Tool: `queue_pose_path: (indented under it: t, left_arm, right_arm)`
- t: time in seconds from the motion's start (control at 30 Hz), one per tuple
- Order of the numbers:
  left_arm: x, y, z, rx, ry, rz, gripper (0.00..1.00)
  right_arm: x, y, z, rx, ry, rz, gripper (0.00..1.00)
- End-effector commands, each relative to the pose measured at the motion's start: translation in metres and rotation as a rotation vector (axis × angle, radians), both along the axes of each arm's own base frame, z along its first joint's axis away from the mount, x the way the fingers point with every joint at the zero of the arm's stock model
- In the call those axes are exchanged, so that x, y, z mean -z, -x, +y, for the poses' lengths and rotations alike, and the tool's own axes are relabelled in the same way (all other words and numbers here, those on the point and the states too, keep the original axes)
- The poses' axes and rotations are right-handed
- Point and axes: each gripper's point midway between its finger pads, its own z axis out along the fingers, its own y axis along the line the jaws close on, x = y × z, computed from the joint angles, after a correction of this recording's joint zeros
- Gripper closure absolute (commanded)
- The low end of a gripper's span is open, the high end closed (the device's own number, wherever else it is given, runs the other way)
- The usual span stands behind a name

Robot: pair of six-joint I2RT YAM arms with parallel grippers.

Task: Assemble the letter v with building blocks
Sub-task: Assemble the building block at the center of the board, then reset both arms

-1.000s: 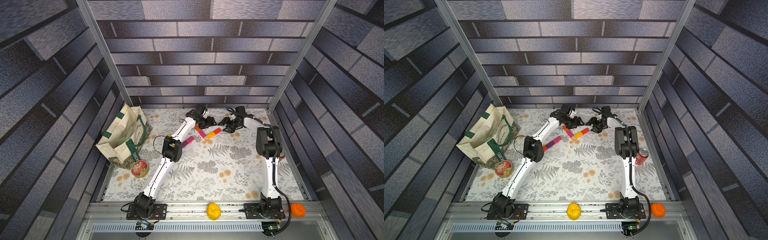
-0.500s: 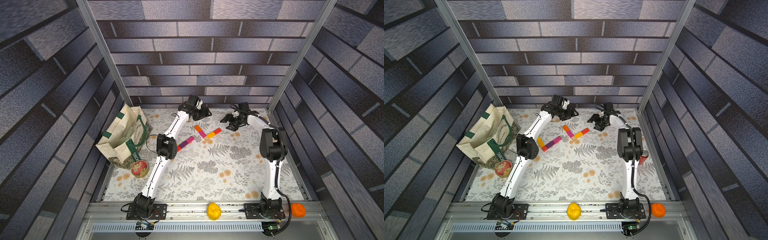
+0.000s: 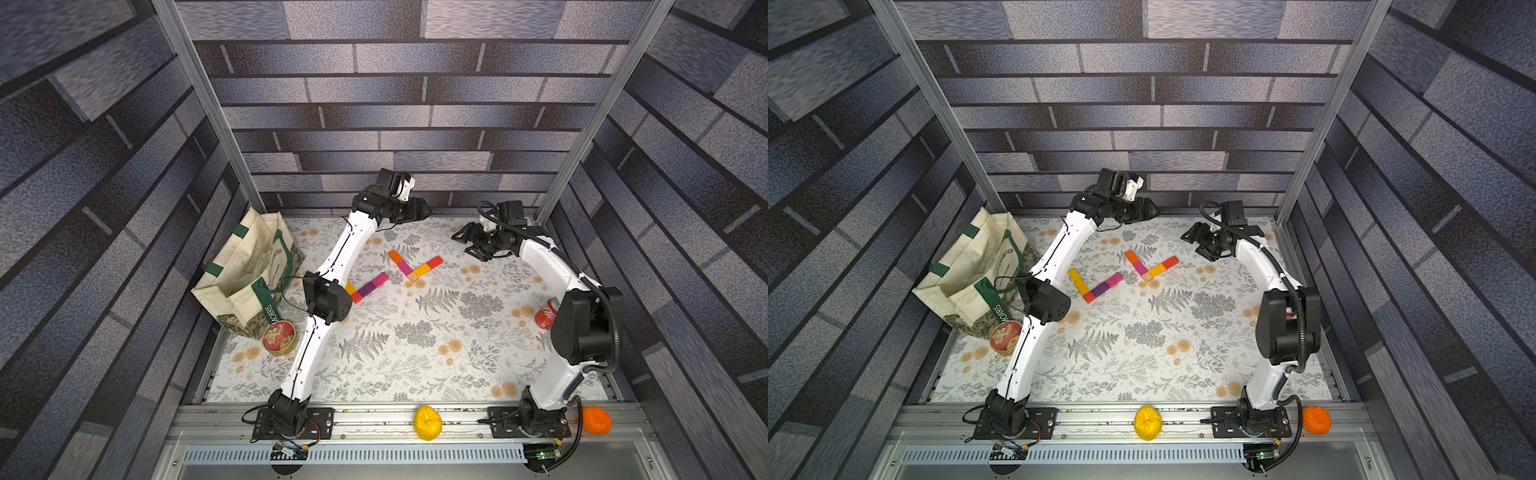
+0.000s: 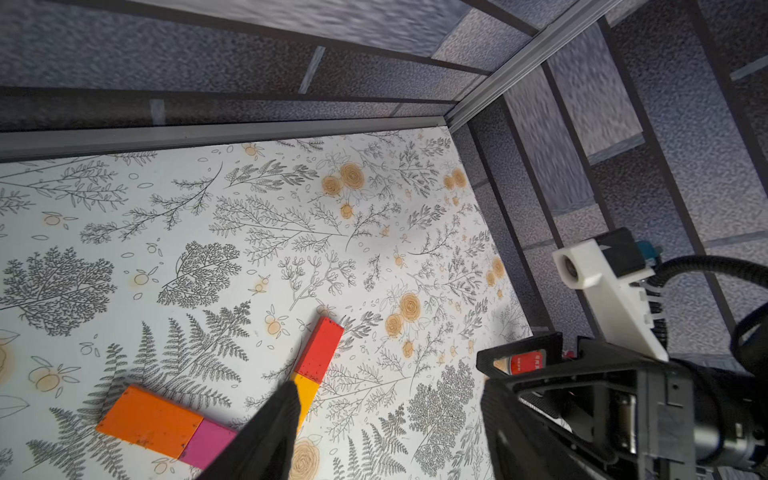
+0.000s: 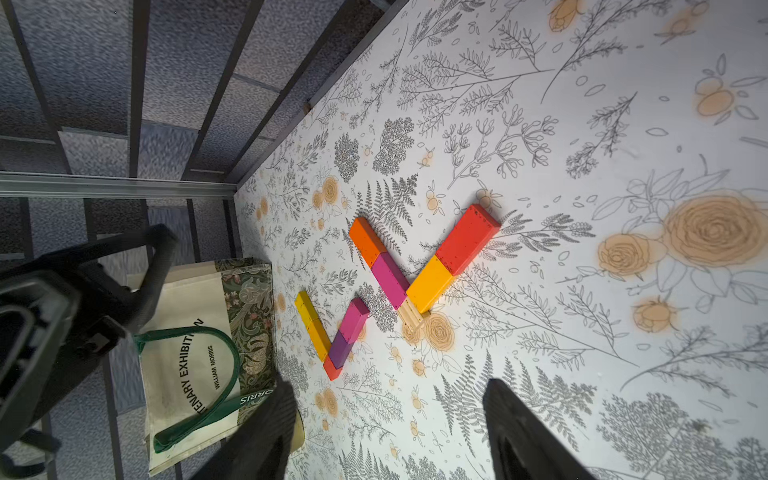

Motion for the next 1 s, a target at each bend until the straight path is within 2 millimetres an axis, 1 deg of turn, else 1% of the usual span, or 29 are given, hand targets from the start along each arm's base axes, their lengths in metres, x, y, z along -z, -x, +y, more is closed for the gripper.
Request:
queue_pose_path:
  t: [0.0,0.2,0.4,0.47,0.53,0.6,0.63,0.67,0.77,0.87,0.97]
  left_arm:
    - [-0.054,0.031,0.012,0.015,-0.052,-0.110,0.31]
    - [-0.086,0.062,0.020,0.017,-0.102,-0.164,0.35]
    - [-0.116,0.091,0.026,0.028,-0.131,-0.228,0.37]
    - [-0.127,0.101,0.027,0.033,-0.127,-0.258,0.38]
    - [-0.132,0.108,0.030,0.023,-0.116,-0.283,0.39]
    - [-0.143,0.116,0.037,-0.001,-0.048,-0.356,0.40]
    - [-0.146,0.119,0.044,-0.024,-0.013,-0.392,0.40]
    - [-0.153,0.124,0.054,-0.059,0.035,-0.448,0.40]
    - [-0.149,0.138,0.091,-0.158,0.110,-0.512,0.36]
    - [-0.136,0.151,0.124,-0.228,0.087,-0.474,0.33]
    - [-0.115,0.161,0.150,-0.287,0.031,-0.435,0.32]
  right_arm:
    - [-0.001,0.018,-0.001,0.012,0.032,-0.010,0.28]
    - [0.001,0.049,0.005,-0.005,0.072,-0.012,0.34]
    - [0.005,0.071,0.017,-0.033,0.100,-0.018,0.41]
    - [0.007,0.076,0.020,-0.039,0.109,-0.018,0.42]
    - [0.007,0.081,0.022,-0.045,0.116,-0.020,0.43]
    - [0.008,0.086,0.025,-0.048,0.117,-0.023,0.43]
    - [0.008,0.088,0.025,-0.046,0.118,-0.024,0.43]
    - [0.008,0.090,0.025,-0.046,0.119,-0.027,0.44]
    - [0.011,0.094,0.029,-0.050,0.126,-0.027,0.44]
    - [0.018,0.099,0.039,-0.069,0.141,-0.019,0.46]
    - [0.035,0.102,0.051,-0.091,0.165,0.003,0.50]
